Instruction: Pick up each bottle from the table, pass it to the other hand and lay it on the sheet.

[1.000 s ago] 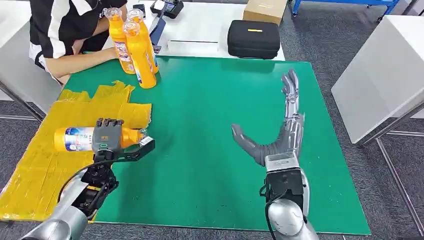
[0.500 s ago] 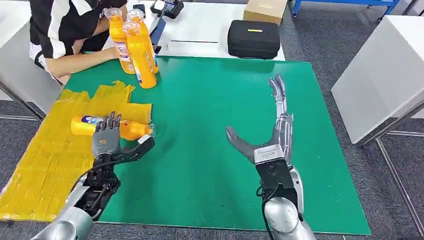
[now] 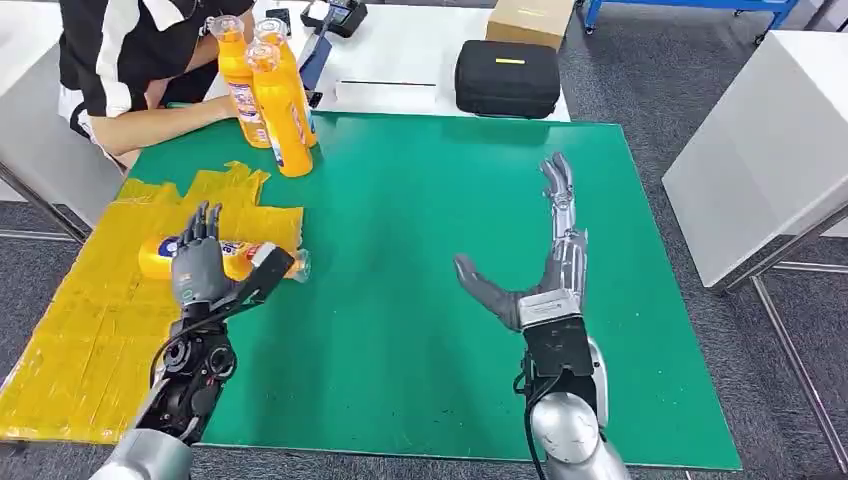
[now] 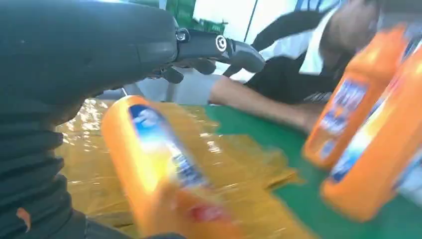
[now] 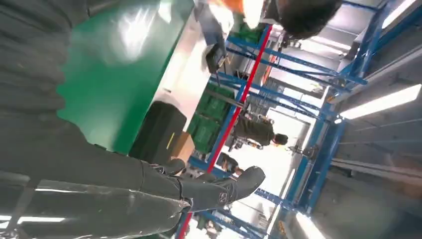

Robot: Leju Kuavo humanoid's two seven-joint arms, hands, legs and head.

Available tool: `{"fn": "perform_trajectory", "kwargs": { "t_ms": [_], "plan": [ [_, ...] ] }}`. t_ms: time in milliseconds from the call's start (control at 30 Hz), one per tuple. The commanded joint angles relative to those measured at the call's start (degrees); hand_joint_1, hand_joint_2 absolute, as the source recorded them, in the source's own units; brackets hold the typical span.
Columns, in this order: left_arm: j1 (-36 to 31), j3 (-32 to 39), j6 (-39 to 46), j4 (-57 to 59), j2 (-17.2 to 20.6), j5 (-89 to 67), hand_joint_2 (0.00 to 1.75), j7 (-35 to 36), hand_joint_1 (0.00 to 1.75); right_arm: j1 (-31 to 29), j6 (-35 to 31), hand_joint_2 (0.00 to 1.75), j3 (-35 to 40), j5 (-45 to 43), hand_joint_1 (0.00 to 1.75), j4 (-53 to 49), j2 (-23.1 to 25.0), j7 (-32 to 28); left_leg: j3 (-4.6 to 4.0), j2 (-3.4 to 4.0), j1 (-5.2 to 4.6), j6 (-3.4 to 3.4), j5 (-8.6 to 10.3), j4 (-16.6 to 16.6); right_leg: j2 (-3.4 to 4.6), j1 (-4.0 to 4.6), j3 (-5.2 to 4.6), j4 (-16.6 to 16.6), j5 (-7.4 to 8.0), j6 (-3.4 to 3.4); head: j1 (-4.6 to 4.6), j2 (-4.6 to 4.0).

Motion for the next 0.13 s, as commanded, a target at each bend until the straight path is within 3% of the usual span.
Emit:
{"fn": "perform_trajectory", "kwargs": {
  "t_ms": [33, 133],
  "plan": [
    [4.6, -3.1, -5.2, -21.0, -2.2, 14.3, 1.75, -4.4, 0.00, 0.3, -0.2, 0.00, -1.9, -2.6, 0.00, 3.5, 1.0, -1.8, 0.31, -0.09, 0.05, 0.03, -0.19, 0.0, -0.03, 0.08, 0.34, 0.0, -0.18, -0.26, 0.00, 0.00],
    [5.9, -4.8, -9.6, -25.4, -2.2, 25.8, 1.75, -8.4, 0.00, 1.0, -0.4, 0.00, -2.1, -4.9, 0.00, 3.5, 0.9, -2.8, 0.28, -0.03, 0.04, 0.03, -0.16, 0.0, 0.02, 0.06, 0.28, 0.0, -0.13, -0.23, 0.00, 0.00]
  ]
}}
